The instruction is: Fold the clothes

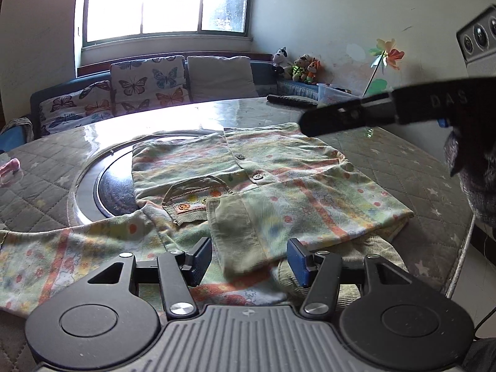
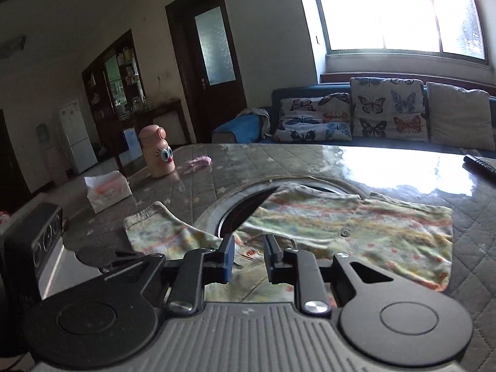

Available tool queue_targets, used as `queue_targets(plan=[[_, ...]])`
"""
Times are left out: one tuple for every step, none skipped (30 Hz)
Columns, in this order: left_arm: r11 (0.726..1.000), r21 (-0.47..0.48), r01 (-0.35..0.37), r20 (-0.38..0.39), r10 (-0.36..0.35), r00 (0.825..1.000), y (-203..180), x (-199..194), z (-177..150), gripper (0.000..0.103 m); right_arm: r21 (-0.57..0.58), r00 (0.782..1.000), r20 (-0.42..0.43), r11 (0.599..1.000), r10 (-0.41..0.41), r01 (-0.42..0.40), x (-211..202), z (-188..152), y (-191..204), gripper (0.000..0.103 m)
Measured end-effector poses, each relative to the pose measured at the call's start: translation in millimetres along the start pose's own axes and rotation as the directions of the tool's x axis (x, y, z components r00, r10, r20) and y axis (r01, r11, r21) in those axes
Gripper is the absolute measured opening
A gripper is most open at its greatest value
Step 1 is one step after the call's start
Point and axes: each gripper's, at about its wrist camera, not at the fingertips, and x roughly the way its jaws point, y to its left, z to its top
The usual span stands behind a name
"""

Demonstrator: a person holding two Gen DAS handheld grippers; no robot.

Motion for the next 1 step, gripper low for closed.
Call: queue_targets(plan=[[1.0,-0.003,-0.003,0.0,0.003,1.0,1.0,-0.4,-0.3,0.057,-0.001,1.0,-0.011,1.0,-0.016,0.016,-0.8,-3.9,-4.0,0.02]])
